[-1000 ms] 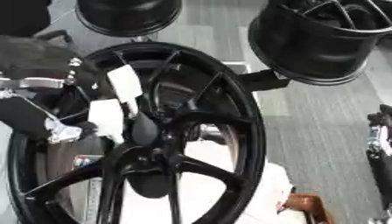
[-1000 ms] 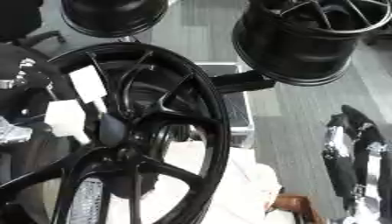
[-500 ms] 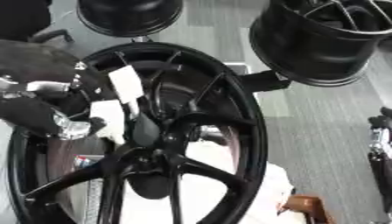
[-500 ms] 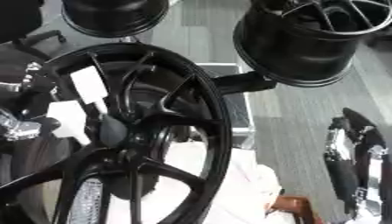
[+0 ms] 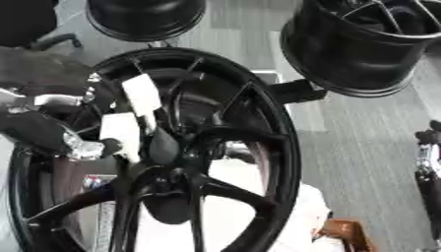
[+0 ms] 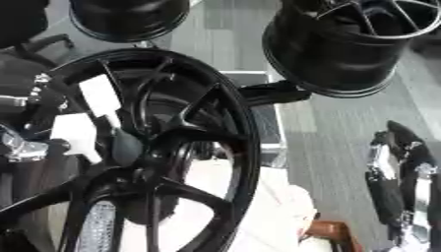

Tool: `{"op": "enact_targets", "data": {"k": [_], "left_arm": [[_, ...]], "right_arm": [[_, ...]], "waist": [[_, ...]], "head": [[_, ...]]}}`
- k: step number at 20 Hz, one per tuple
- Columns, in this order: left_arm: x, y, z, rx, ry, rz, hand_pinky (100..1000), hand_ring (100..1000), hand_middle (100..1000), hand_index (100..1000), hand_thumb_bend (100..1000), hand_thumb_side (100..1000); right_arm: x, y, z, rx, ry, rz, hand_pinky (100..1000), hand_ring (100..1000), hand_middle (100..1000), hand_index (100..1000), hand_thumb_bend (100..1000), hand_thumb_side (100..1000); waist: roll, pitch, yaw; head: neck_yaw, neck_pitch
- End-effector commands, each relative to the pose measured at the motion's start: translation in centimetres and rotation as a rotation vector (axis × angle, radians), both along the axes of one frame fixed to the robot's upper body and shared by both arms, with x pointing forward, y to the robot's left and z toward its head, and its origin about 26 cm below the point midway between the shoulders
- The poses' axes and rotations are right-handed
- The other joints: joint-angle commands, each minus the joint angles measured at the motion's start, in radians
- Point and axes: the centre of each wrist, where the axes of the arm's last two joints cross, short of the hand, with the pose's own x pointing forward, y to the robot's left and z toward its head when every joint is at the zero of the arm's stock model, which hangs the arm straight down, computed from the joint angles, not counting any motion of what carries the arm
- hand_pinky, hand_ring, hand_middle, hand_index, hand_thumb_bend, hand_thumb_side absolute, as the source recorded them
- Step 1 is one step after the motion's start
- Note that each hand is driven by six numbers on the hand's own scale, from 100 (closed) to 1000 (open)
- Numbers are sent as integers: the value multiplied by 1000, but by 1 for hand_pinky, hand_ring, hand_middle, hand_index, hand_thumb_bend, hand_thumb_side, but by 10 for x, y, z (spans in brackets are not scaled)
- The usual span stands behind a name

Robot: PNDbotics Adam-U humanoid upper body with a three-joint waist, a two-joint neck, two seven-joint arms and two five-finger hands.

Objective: Pull the pin out of the wheel hub.

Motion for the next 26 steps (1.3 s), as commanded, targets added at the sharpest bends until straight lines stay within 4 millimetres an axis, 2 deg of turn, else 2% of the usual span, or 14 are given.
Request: {"op": "enact_targets", "data": {"k": [1,11,15,18,21,26], "left_arm": [[1,1,7,9,-31,6,841,789,634,835,232,1000],[10,-3,-1,-9,-48,27,798,734,569,785,185,1000],[12,-4,-3,-12,-57,24,790,720,561,782,232,1000],[14,-5,-6,-6,-60,24,778,701,545,770,208,941],[16,-4,-8,-17,-52,31,761,670,521,739,100,890],[15,-5,-7,-94,-27,41,691,567,420,589,100,773]], "right_arm": [[0,-1,6,-1,-20,4,881,861,634,796,100,666],[0,0,6,7,-19,6,882,861,634,797,100,673],[0,1,6,11,-18,6,882,861,634,797,100,677],[0,1,6,13,-18,6,882,861,633,797,100,677],[0,1,6,13,-18,7,882,861,633,797,100,677],[-1,1,5,17,-14,6,882,861,633,799,100,677]], "waist": [[3,-13,-2],[3,-11,-5],[3,-11,-6],[2,-11,-7],[2,-11,-7],[2,-12,-5]], "head": [[4,-11],[5,-14],[7,-15],[8,-16],[7,-16],[7,-15]]}}
